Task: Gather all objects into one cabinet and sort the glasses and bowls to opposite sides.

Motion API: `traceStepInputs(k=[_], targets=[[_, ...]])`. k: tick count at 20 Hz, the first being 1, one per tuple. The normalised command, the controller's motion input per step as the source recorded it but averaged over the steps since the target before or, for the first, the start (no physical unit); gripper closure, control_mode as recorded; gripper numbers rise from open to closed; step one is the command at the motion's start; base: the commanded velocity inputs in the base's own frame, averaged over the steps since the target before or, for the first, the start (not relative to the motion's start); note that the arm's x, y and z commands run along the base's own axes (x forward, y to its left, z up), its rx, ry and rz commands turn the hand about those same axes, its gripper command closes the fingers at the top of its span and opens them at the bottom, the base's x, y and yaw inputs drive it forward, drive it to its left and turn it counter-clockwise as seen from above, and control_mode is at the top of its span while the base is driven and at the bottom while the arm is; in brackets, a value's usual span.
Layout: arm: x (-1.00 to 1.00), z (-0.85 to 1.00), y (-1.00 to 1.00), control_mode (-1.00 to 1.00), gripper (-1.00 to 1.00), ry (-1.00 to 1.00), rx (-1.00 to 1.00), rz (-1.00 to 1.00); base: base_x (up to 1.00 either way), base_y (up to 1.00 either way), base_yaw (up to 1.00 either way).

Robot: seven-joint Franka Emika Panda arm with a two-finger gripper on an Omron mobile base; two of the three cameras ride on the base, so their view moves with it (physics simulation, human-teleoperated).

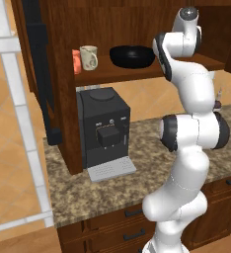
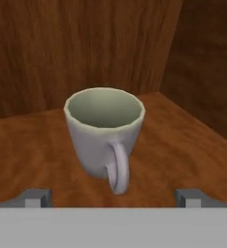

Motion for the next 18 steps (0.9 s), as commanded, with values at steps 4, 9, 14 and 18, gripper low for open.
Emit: traceStepInputs(k=[4, 9, 14, 18], targets=[[0.44, -0.11, -0.13, -1.00, -1.00, 0.00, 0.00, 0.03, 0.00, 0.00, 0.00], [0.23, -0.19, 0.00, -1.00, 1.00, 0.01, 0.00, 0.02, 0.00, 0.00, 0.00], [0.21, -0.17, 0.00, -1.00, 1.00, 0.02, 0.00, 0.02, 0.00, 0.00, 0.00], [0.07, -0.02, 0.00, -1.00, 1.00, 0.00, 0.00, 0.02, 0.00, 0.00, 0.00]])
